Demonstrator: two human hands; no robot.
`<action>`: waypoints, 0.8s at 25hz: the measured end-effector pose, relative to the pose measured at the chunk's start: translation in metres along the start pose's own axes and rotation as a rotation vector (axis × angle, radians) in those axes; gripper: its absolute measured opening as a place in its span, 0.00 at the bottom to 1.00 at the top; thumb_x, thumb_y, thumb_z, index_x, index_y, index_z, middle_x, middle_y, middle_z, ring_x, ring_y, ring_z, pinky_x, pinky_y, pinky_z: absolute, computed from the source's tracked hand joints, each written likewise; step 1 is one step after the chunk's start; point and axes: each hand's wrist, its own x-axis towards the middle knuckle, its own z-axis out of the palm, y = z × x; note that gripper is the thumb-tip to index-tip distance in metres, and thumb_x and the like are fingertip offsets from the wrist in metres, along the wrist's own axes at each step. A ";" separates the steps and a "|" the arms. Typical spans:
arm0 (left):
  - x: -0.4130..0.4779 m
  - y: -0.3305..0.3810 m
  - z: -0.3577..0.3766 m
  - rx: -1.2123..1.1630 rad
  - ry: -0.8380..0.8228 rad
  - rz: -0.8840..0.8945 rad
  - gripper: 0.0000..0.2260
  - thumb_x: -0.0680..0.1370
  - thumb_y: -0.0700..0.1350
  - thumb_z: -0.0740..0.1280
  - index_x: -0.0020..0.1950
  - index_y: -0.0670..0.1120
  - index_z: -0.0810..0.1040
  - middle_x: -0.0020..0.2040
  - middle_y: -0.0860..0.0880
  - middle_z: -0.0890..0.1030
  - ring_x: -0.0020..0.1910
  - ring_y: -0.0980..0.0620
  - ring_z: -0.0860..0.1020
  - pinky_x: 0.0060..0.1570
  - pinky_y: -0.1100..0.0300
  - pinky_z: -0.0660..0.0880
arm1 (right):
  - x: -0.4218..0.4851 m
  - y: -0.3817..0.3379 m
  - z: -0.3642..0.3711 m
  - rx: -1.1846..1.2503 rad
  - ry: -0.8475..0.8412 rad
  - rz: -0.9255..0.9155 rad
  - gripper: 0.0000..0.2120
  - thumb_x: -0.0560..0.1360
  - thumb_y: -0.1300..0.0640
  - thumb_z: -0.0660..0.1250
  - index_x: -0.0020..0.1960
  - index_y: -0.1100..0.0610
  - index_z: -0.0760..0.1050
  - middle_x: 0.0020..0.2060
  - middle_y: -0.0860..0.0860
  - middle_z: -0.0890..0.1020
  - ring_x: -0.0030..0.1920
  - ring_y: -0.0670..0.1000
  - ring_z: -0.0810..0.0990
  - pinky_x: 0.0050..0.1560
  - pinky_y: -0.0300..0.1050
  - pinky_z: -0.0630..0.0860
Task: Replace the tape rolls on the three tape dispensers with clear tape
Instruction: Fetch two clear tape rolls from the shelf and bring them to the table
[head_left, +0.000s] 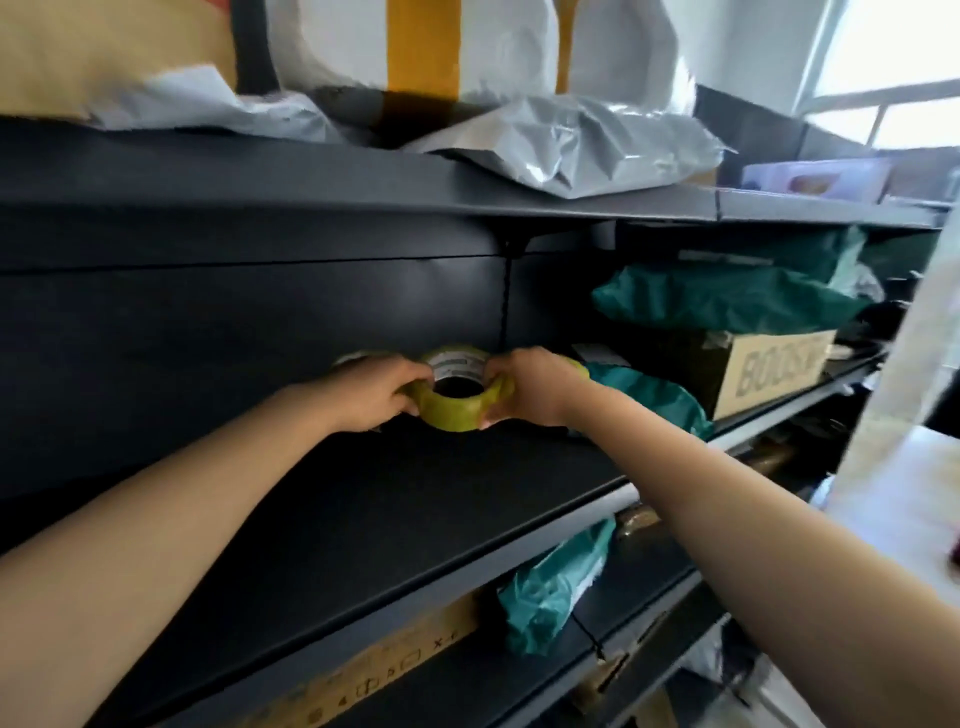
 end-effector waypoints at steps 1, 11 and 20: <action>0.015 0.021 -0.004 0.003 -0.013 0.069 0.09 0.75 0.43 0.67 0.53 0.51 0.75 0.46 0.52 0.73 0.50 0.51 0.73 0.52 0.53 0.71 | -0.016 0.016 -0.012 0.024 0.017 0.074 0.24 0.64 0.42 0.75 0.56 0.52 0.77 0.53 0.53 0.81 0.54 0.56 0.78 0.46 0.43 0.70; 0.124 0.311 0.020 0.069 -0.011 0.566 0.16 0.75 0.37 0.60 0.57 0.56 0.73 0.51 0.50 0.76 0.49 0.46 0.76 0.46 0.53 0.74 | -0.255 0.189 -0.106 0.118 0.191 0.614 0.17 0.62 0.49 0.79 0.47 0.49 0.76 0.49 0.49 0.74 0.52 0.52 0.74 0.50 0.42 0.70; 0.160 0.542 0.080 0.014 -0.028 0.773 0.20 0.77 0.37 0.61 0.63 0.57 0.70 0.57 0.50 0.76 0.45 0.52 0.74 0.42 0.62 0.71 | -0.443 0.306 -0.155 0.113 0.222 0.894 0.14 0.63 0.52 0.78 0.44 0.49 0.76 0.50 0.48 0.75 0.51 0.50 0.72 0.40 0.39 0.67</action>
